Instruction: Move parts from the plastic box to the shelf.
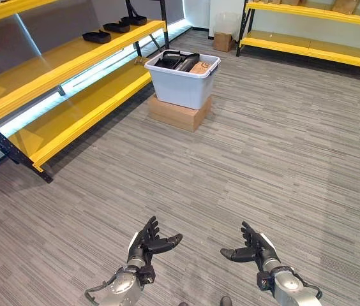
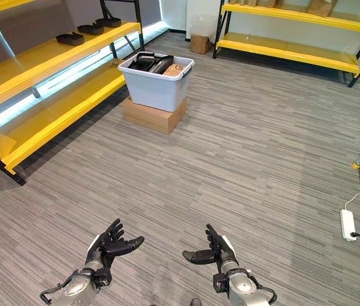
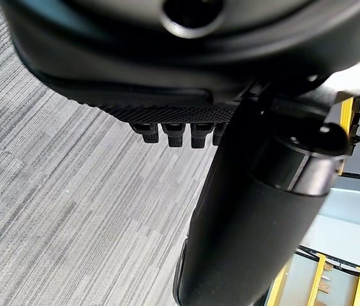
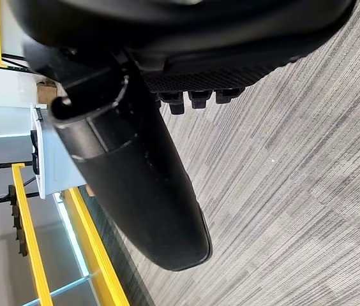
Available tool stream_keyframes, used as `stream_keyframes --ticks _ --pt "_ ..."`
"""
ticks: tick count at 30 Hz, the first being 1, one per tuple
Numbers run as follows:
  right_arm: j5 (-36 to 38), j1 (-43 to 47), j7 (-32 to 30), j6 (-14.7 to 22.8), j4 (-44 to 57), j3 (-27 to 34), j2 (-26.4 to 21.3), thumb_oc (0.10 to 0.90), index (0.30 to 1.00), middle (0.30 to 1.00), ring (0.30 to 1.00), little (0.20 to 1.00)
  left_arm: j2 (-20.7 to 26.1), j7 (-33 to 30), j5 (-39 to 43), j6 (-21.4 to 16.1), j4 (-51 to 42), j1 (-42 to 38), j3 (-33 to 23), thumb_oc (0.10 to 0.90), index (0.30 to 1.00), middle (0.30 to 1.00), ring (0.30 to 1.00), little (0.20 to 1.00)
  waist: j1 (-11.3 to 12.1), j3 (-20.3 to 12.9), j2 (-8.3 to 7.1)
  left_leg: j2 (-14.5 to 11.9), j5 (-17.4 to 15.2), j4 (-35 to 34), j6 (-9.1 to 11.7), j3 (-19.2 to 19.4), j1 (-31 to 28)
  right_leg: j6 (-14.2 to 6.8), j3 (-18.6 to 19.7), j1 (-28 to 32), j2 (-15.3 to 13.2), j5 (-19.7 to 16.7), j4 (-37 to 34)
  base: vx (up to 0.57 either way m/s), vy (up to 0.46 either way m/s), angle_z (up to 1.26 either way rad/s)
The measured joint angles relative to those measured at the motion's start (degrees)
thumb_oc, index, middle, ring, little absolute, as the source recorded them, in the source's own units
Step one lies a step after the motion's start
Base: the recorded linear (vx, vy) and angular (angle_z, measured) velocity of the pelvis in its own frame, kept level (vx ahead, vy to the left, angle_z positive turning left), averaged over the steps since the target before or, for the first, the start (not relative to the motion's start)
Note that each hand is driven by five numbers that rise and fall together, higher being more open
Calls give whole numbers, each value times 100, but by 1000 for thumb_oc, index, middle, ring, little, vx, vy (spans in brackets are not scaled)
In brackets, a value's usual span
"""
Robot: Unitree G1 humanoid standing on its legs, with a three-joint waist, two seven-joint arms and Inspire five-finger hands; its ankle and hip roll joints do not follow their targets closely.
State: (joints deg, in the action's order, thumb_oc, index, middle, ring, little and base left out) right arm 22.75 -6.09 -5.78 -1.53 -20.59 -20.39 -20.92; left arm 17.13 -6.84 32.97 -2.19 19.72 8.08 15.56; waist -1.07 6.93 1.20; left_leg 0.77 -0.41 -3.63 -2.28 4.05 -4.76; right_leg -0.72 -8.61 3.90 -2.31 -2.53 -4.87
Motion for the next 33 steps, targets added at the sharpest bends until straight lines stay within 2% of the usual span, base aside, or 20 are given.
stream_keyframes --ticks 3,5,7,8,9,10,11,12,14,15,17,21,23,26,28,29,30,31,32,33 --pt "-2 132 -23 19 0 -1 -41 900 1000 1000 1000 1000 6 0 11 -7 5 -131 6 900 1000 1000 1000 1000 30 53 -78 36 -124 471 14 -35 414 25 -44 -164 -67 -24 4 43 96 8" --pt "0 224 -42 20 0 -2 -72 900 1000 1000 1000 1000 15 8 39 -7 13 -233 21 900 1000 1000 1000 1000 49 124 -126 42 -423 1025 -42 -140 719 100 -119 -173 -133 17 38 55 153 13" --pt "0 265 -59 50 0 12 -87 900 1000 1000 1000 1000 19 7 40 -12 10 -280 20 900 1000 1000 1000 1000 44 139 -111 -140 -576 1289 -14 -152 852 64 -160 -256 -148 168 283 41 239 12" --pt "0 301 -72 81 0 83 -95 900 1000 1000 1000 1000 26 11 37 -14 6 -357 49 900 1000 1000 1000 1000 10 195 -92 -154 -673 1545 -52 -123 956 -62 -191 -462 -246 382 816 52 312 22" --pt "0 311 -85 125 11 124 -160 900 1000 1000 1000 1000 23 23 33 -25 5 -421 98 900 1000 1000 1000 1000 -27 229 -59 -112 -702 1451 19 -190 966 -154 -153 -835 -429 828 1629 88 336 24" --pt "0 308 -88 125 5 141 -159 900 1000 1000 1000 1000 29 27 24 -25 3 -454 113 900 1000 1000 1000 1000 -27 244 -113 21 -778 1473 -96 -148 969 -206 -144 -937 -560 915 1917 87 333 24" --pt "0 279 -88 147 25 224 -187 900 1000 1000 1000 1000 18 24 -15 -29 14 -589 160 900 1000 1000 1000 1000 -42 401 -75 177 -854 1606 -318 -186 984 -288 -125 -1329 -787 1005 2906 84 297 49" --pt "1 197 -105 150 93 380 -218 900 1000 1000 1000 1000 0 59 -21 -20 25 -704 269 900 1000 1000 1000 1000 -112 533 15 278 -838 1707 -295 -325 948 -239 -21 -1862 -1089 974 4144 82 251 55" --pt "-4 117 -77 131 81 308 -211 900 1000 1000 1000 1000 80 91 -31 -87 -155 -596 265 900 1000 1000 1000 1000 -97 596 -6 493 -976 1851 -554 -293 863 -306 386 -2246 -1205 557 4940 186 213 38" --pt "-4 120 -79 131 82 310 -192 900 1000 1000 1000 1000 145 117 -51 -56 -149 -628 279 900 1000 1000 1000 1000 -137 742 53 541 -958 1982 -473 -361 806 -293 546 -2493 -1282 309 5472 234 90 33" --pt "-2 35 -47 101 95 303 -176 900 1000 1000 1000 1000 233 115 -68 -35 -129 -583 241 900 1000 1000 1000 1000 -182 765 137 579 -1145 1978 -672 -513 698 -352 699 -2710 -1023 596 5346 253 37 28" --pt "3 -35 -53 103 117 318 -128 900 1000 1000 1000 1000 478 119 -68 -24 -81 -636 198 900 1000 1000 1000 1000 -275 783 4 624 -1099 1661 -516 -763 283 -375 652 -2861 -467 734 4165 272 -36 30" --pt "5 -29 -57 112 152 320 -133 900 1000 1000 1000 1000 465 121 -69 -36 -58 -682 197 900 1000 1000 1000 1000 -371 778 -51 677 -1158 1572 -472 -930 152 -344 734 -2993 -269 651 3535 303 -105 48" --pt "128 -25 -44 111 153 305 -107 900 1000 1000 1000 1000 348 126 -69 -35 33 -721 241 900 1000 1000 1000 1000 -402 757 -102 682 -1615 1543 -369 -1323 -313 -285 1086 -3167 156 205 2344 400 -208 49" --pt "134 -55 -45 108 143 299 -95 900 1000 1000 1000 1000 332 138 -70 -34 38 -659 275 900 1000 1000 1000 1000 -473 687 -172 681 -1750 1539 -289 -1449 -589 -151 1061 -3127 123 11 2173 326 -212 73" --pt "220 -128 -44 105 121 265 -91 900 1000 1000 1000 1000 310 136 -71 -32 7 -466 278 900 1000 1000 1000 1000 -537 475 -231 630 -1962 1554 -153 -1582 -826 -113 1118 -3125 59 41 2410 407 -288 74" --pt "221 -162 -45 106 118 265 -95 900 1000 1000 1000 1000 289 138 -72 -32 9 -404 279 900 1000 1000 1000 1000 -540 359 -224 620 -2081 1565 -118 -1588 -897 -72 1099 -3108 76 -179 2540 203 -179 38" --pt "229 -51 -39 95 65 241 -175 900 1000 1000 1000 1000 167 110 -62 -16 47 -334 262 900 1000 1000 1000 1000 -447 253 -16 336 -2175 1626 -9 -1536 -1023 94 866 -3186 264 -30 2963 246 -183 7" --pt "241 -24 -34 99 57 229 -218 900 1000 1000 1000 1000 158 132 -63 -16 42 -299 284 900 1000 1000 1000 1000 -451 182 95 203 -2202 1713 38 -1536 -1029 239 747 -3188 362 50 3071 299 -183 12" --pt "309 153 -25 119 52 227 -234 900 1000 1000 1000 1000 209 142 -61 -17 -16 -330 274 900 1000 1000 1000 1000 -483 163 107 15 -2052 1982 156 -1464 -947 498 604 -3149 478 400 3377 483 -306 26"
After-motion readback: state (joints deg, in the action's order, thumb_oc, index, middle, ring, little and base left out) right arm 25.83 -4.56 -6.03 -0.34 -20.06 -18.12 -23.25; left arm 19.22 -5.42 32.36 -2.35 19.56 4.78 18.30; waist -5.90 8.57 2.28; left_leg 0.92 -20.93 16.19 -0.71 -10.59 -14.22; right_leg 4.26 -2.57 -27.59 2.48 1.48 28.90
